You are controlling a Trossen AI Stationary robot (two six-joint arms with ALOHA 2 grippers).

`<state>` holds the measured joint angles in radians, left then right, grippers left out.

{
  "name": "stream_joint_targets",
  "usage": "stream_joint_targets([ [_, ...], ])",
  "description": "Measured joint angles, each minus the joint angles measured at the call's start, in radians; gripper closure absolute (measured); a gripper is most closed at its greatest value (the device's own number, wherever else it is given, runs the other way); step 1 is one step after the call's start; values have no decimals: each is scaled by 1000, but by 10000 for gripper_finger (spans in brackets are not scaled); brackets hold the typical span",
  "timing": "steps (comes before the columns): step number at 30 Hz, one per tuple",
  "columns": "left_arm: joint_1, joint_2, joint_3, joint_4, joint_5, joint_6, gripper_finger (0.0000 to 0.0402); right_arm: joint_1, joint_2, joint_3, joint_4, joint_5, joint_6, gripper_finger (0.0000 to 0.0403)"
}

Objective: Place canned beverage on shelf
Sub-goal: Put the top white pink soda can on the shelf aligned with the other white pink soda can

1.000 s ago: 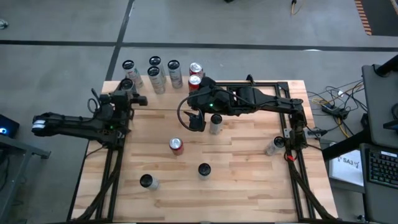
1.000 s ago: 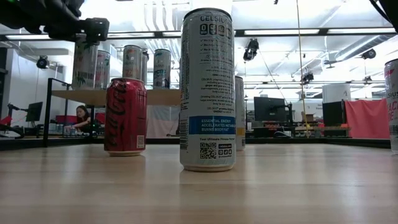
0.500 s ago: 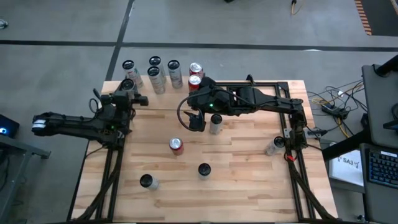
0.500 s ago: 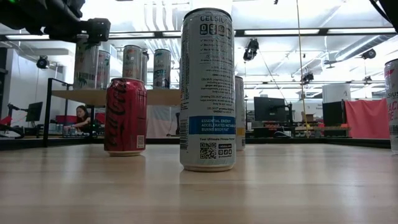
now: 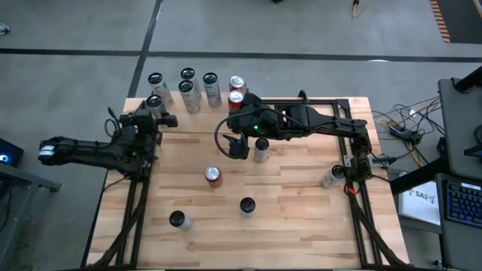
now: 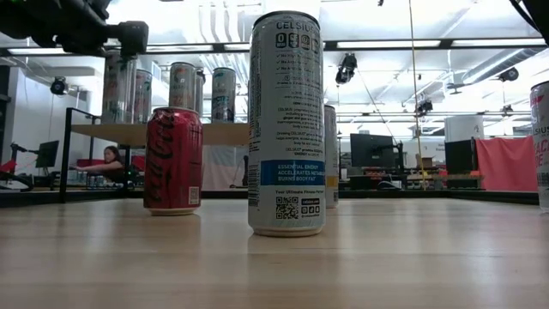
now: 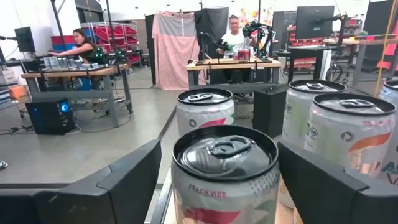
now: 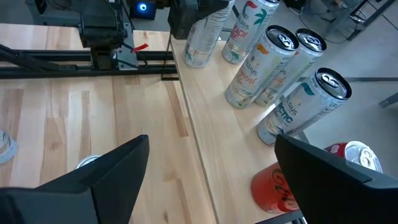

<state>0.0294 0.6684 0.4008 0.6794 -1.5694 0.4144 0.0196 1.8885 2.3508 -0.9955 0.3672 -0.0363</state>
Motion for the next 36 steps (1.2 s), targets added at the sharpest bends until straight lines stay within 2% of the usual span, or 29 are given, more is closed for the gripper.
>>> stream_joint_targets([
  [5, -16, -11, 55, 1, -1, 66, 100, 0, 0, 0, 0, 0, 0, 65],
  [14, -127, 18, 167, -3, -2, 174, 100, 0, 0, 0, 0, 0, -1, 65],
  [18, -226, 42, 209, -3, -2, 252, 100, 0, 0, 0, 0, 0, -3, 65],
  [23, -418, 69, 246, -8, -2, 342, 116, 0, 0, 0, 0, 0, -17, 65],
  [29, -661, 89, 239, -77, -2, 378, 176, 0, 0, 0, -3, -2, -42, 65],
  [32, -785, 96, 196, -165, 0, 359, 226, 0, 0, 0, -12, -3, -54, 65],
  [36, -896, 92, 124, -193, 0, 221, 308, 0, 0, 0, -26, -3, -56, 65],
])
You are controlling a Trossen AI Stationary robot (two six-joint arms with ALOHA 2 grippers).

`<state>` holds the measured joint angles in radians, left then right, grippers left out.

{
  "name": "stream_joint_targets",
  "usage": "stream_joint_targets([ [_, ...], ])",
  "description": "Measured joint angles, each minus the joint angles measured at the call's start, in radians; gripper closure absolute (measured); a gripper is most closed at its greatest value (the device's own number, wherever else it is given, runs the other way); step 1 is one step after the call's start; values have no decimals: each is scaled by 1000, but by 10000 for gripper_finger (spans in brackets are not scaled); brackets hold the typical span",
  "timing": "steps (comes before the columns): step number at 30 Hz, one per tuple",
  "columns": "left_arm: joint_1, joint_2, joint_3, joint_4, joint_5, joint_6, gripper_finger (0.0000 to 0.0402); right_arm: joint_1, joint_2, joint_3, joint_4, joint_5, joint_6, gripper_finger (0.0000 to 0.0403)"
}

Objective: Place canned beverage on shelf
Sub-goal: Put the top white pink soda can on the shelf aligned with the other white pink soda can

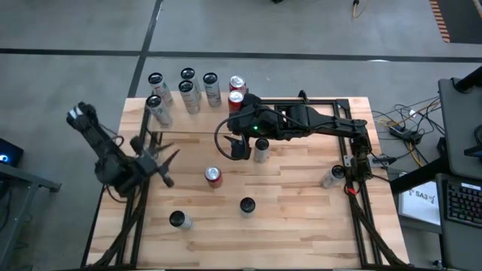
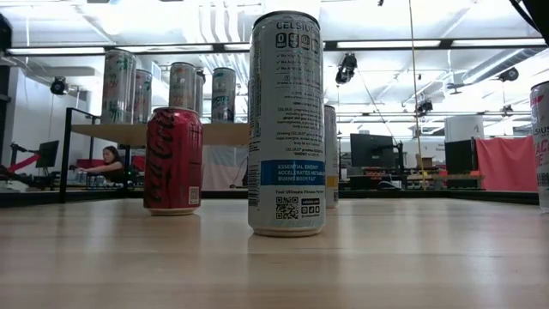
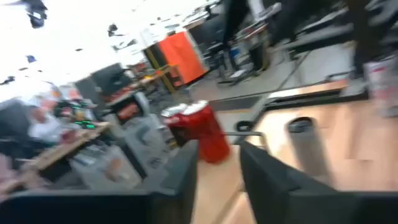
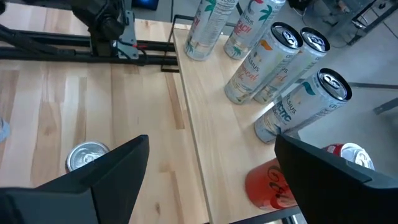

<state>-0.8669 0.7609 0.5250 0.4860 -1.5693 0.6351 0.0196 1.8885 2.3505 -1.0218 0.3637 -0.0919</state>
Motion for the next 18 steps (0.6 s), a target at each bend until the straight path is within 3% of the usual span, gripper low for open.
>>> stream_joint_targets([
  [3, -88, -9, -57, -4, 17, -103, 374, 0, 0, 0, -3, 0, 0, 65],
  [5, -148, -21, -80, -4, 101, -168, 393, 0, 0, 0, -11, 0, -1, 65],
  [6, -175, -26, -91, -4, 202, -194, 391, 0, 0, 0, -17, 0, -1, 65],
  [9, -231, -32, -124, -19, 634, -209, 387, 0, 0, 0, -27, 0, 2, 65],
  [10, -234, -30, -131, -28, 713, -209, 389, 0, 0, 0, -28, 0, 2, 65],
  [12, -232, -32, -132, -37, 681, -267, 397, 0, 0, 0, -27, 0, 3, 65],
  [14, -225, -45, -131, -119, 546, -399, 400, 0, 0, 0, -27, 0, 3, 65],
  [18, -206, -90, -134, -435, 247, -769, 401, 0, 0, 0, -25, 0, 6, 65],
])
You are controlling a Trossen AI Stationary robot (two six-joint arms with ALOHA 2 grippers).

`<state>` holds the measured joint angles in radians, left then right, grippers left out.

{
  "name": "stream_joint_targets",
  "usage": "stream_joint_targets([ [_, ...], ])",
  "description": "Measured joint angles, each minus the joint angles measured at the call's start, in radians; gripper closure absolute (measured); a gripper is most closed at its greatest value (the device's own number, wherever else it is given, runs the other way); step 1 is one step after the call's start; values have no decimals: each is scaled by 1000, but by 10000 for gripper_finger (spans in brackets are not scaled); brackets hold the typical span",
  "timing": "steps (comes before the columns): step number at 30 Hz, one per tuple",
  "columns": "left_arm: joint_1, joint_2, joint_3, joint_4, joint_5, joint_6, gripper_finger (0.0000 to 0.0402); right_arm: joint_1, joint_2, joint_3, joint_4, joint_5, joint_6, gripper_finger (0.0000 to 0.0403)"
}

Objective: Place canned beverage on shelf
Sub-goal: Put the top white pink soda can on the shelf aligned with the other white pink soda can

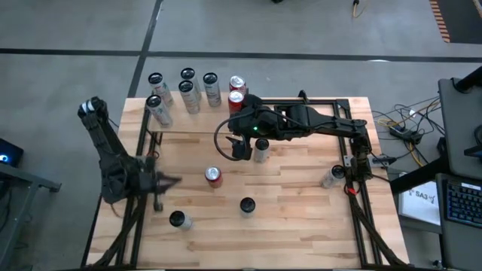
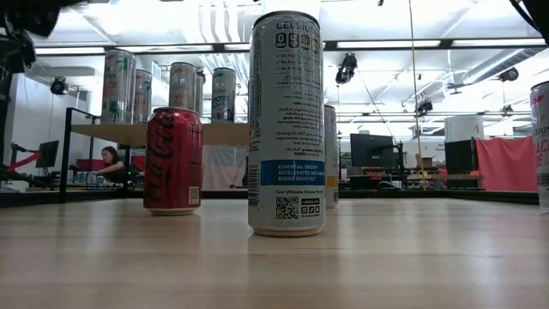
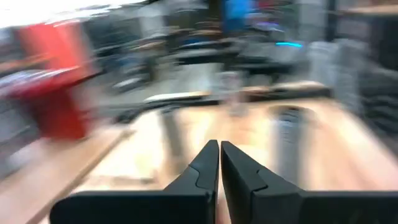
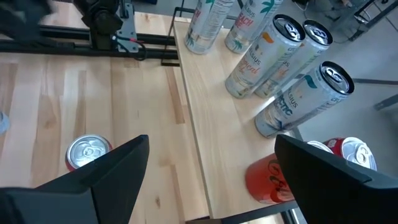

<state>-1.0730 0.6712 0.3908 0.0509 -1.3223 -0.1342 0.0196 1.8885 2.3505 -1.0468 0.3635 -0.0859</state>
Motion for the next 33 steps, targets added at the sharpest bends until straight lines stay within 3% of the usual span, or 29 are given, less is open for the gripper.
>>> stream_joint_targets([
  [3, 9, -39, 10, -95, -240, -140, 401, 0, 0, 0, 1, 0, 9, 65],
  [7, 88, -95, 26, -112, -244, -74, 401, 0, 0, 0, 4, 0, 10, 65],
  [18, 487, -192, 52, -119, -235, 234, 401, 0, 0, 0, 8, 0, 9, 65],
  [23, 542, -256, 54, -133, -249, 355, 402, 0, 0, 0, 7, 1, 8, 65],
  [33, 557, -397, 52, -173, -250, 334, 402, 0, 0, 0, 12, 1, 12, 65],
])
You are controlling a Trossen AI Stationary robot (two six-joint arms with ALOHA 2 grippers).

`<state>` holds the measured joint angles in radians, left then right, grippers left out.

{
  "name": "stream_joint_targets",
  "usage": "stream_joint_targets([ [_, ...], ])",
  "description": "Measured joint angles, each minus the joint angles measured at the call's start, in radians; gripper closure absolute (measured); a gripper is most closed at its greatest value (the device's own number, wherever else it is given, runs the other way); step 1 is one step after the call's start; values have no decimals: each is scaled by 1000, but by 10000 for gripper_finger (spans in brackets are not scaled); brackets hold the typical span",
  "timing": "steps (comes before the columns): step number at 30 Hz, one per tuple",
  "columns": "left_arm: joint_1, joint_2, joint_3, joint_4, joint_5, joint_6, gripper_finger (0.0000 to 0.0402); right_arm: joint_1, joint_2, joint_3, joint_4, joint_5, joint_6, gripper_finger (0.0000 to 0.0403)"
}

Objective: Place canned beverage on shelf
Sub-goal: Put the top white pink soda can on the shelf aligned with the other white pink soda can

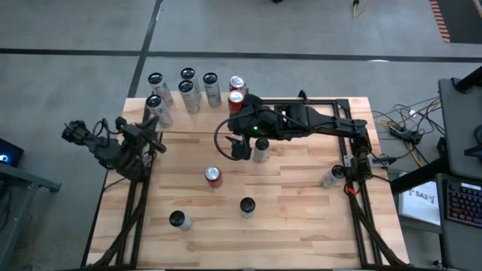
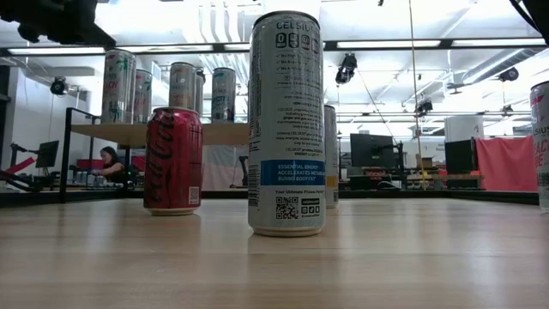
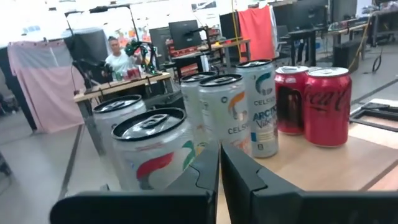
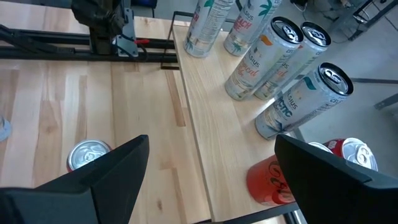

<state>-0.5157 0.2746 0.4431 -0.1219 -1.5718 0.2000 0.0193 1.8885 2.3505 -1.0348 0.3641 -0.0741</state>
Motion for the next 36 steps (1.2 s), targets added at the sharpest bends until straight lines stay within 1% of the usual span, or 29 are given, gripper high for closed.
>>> stream_joint_targets([
  [12, 10, -121, -10, -17, 2, -91, 401, 0, 0, 0, 0, 0, 15, 65],
  [15, 10, -128, -12, -13, 37, -150, 401, 0, 0, 0, 0, 1, 24, 65],
  [19, 10, -109, -14, -13, 113, -263, 401, 0, 0, 0, 0, 1, 29, 65],
  [22, 9, -76, -20, -19, 194, -374, 401, 0, 0, 0, 0, 1, 30, 65],
  [24, 9, -45, -21, -61, 234, -476, 401, 0, 0, 0, 0, 1, 30, 65],
  [27, 9, 0, -21, -200, 305, -699, 401, 0, 0, 0, 0, 1, 30, 65],
  [29, 9, 32, -21, -317, 319, -874, 401, 0, 0, 0, 0, 1, 30, 65],
  [31, 10, 55, -17, -445, 290, -1014, 401, 0, 0, 0, 0, 2, 29, 65],
  [33, 13, 73, -3, -533, 220, -1119, 402, 0, 0, 0, 0, 2, 25, 65],
  [34, 14, 77, 1, -560, 182, -1156, 401, 0, 0, 0, 1, 2, 25, 65],
  [36, 18, 78, 2, -580, 128, -1175, 401, 0, 0, 0, 0, 2, 25, 65],
])
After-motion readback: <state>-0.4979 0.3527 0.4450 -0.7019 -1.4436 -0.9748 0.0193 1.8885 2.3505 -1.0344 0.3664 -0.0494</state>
